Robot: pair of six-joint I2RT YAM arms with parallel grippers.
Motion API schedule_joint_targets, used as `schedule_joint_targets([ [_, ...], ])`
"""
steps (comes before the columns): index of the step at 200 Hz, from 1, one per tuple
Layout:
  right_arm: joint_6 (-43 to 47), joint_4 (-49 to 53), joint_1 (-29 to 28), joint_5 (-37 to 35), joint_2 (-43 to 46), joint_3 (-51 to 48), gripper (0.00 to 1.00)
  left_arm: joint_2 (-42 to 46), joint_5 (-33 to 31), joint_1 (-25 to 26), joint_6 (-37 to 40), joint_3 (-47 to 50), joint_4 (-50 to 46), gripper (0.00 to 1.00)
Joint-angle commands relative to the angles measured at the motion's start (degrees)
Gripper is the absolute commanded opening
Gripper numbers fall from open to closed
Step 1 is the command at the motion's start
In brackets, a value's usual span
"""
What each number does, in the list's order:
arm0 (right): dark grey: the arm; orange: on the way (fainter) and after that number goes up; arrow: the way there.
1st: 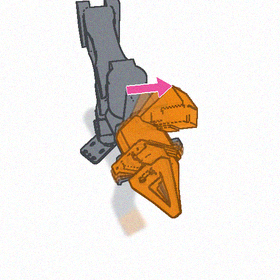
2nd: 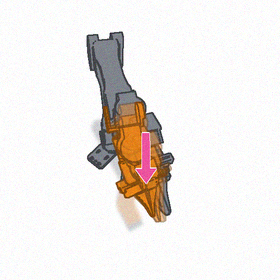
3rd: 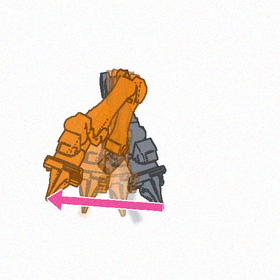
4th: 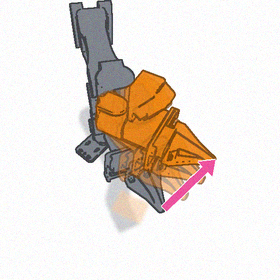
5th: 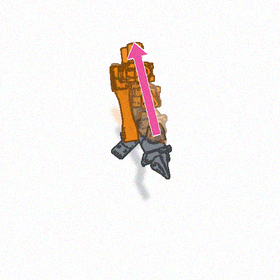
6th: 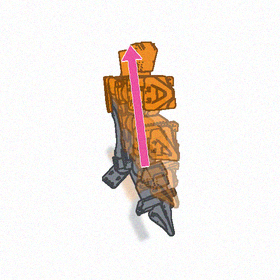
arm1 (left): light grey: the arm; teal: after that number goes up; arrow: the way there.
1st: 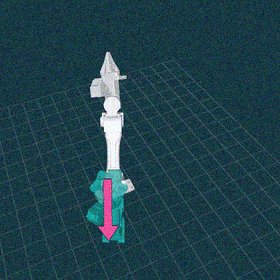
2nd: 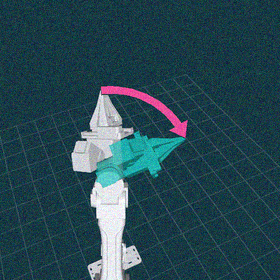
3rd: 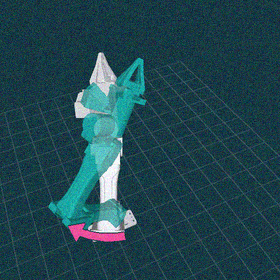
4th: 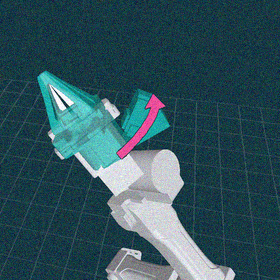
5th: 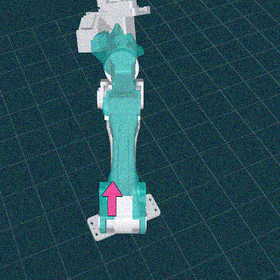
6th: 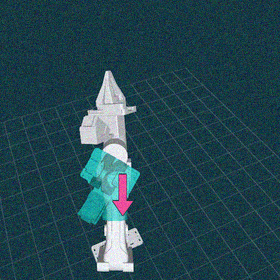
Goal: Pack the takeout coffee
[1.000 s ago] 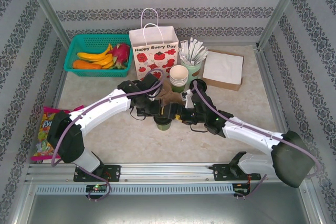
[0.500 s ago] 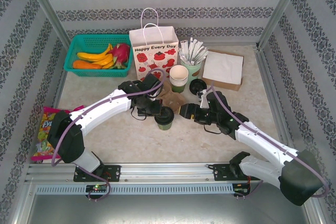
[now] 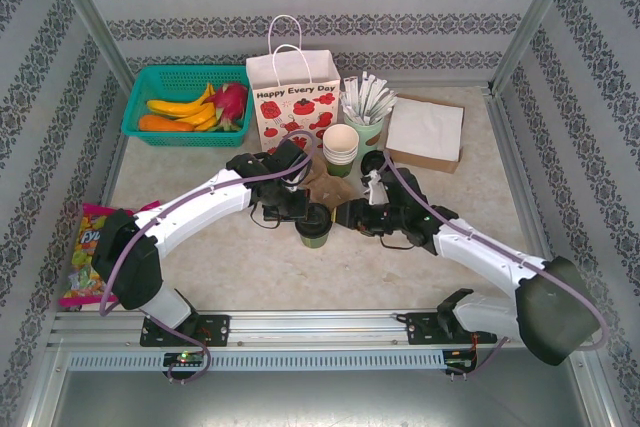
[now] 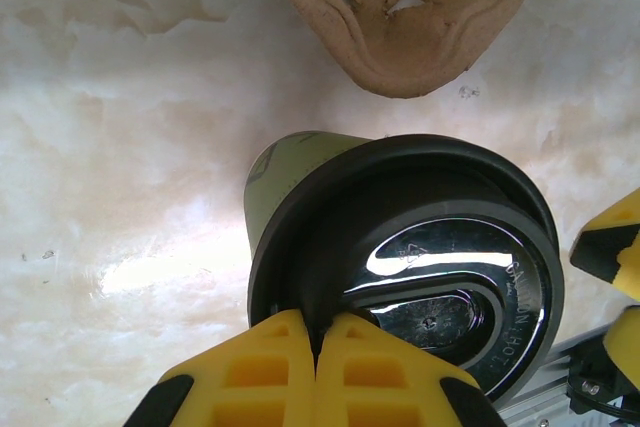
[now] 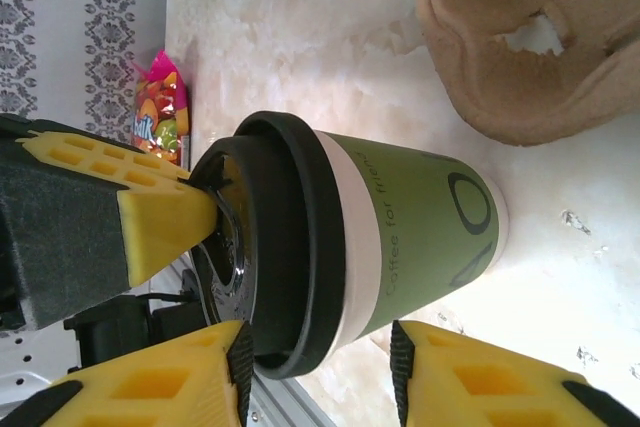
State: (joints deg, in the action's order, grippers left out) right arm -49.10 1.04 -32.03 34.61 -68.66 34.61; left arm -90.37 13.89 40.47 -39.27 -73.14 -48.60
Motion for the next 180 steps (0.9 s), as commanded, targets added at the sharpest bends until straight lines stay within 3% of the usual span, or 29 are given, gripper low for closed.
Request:
schedule_joint_targets([
  [1, 0.61, -1.4, -0.75, 0.79, -1.55, 1.49, 0.41, -3.74, -1.32, 0.93, 1.03, 1.47, -2.83, 0.0],
  [52, 1.18, -0.53, -1.45, 0.49, -3.57, 2.64, 0.29, -4.11, -0.97, 0.99, 1.04, 1.34, -2.71, 0.0],
  [117, 0.72, 6.69, -1.8, -3.54, -4.92, 3.05, 0.2, -4.8, 0.55, 0.93, 1.21, 1.77, -2.08, 0.0],
  [180, 1.66, 17.62, -1.97, -10.7, -6.55, 3.65, 0.2, -6.57, 0.36, 0.93, 2.17, 2.02, -2.89, 0.0],
])
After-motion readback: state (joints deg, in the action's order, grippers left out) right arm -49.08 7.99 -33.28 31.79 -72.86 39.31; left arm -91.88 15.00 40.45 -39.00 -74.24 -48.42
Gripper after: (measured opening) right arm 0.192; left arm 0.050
